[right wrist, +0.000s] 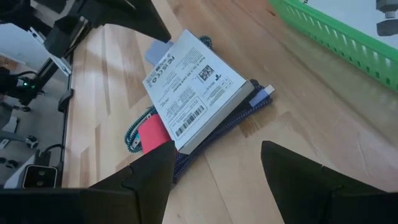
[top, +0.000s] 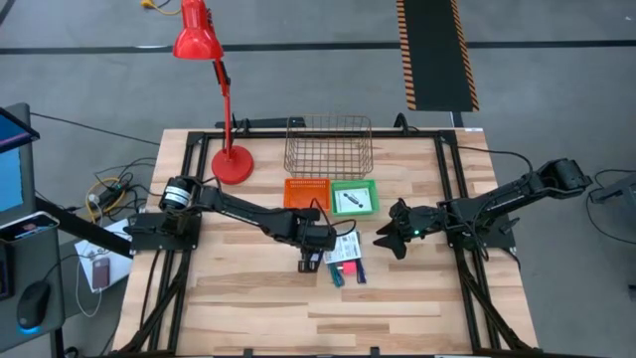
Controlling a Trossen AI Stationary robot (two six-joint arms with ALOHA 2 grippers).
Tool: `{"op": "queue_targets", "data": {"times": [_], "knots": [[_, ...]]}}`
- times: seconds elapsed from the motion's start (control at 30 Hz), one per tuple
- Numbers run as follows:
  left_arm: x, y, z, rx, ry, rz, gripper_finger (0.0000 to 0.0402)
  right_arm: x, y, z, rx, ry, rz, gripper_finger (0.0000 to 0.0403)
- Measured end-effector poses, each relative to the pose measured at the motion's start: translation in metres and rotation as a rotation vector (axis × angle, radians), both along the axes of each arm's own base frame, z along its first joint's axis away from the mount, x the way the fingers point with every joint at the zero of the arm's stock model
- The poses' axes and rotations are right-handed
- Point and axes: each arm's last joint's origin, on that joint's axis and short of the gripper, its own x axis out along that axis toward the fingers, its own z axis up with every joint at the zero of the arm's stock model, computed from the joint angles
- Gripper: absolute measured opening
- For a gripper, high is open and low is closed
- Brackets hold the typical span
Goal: Pick and place items into bin
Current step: Stack the card reader box on top of the card reader box in the green bin
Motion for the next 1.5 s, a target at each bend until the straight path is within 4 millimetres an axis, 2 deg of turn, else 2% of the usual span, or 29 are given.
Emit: {"op": "queue_targets", "data": {"times": [0.2, 0.43, 0.57, 1.23, 1.5], "knots": [[-0.001, 0.0, -0.001, 0.008, 0.01, -0.004, 0.0, 0.0, 0.0, 0.0, 0.0, -0.001, 0.0, 0.0234], [0.005, -0.002, -0.018, -0.014, 0.052, -0.016, 0.0, 0.0, 0.0, 0.0, 0.0, -0.001, 0.0, 0.0234], [0.007, -0.002, -0.019, -0.005, 0.072, -0.039, 0.0, 0.0, 0.0, 0.0, 0.001, -0.002, 0.0, 0.0234], [0.013, -0.001, -0.013, 0.018, 0.024, -0.055, 0.0, 0.0, 0.0, 0.0, 0.0, 0.006, 0.0, 0.0234], [0.013, -0.001, -0.013, 0.019, 0.024, -0.056, 0.0, -0.002, 0.0, -0.003, 0.06, 0.044, -0.046, 0.0234]]}}
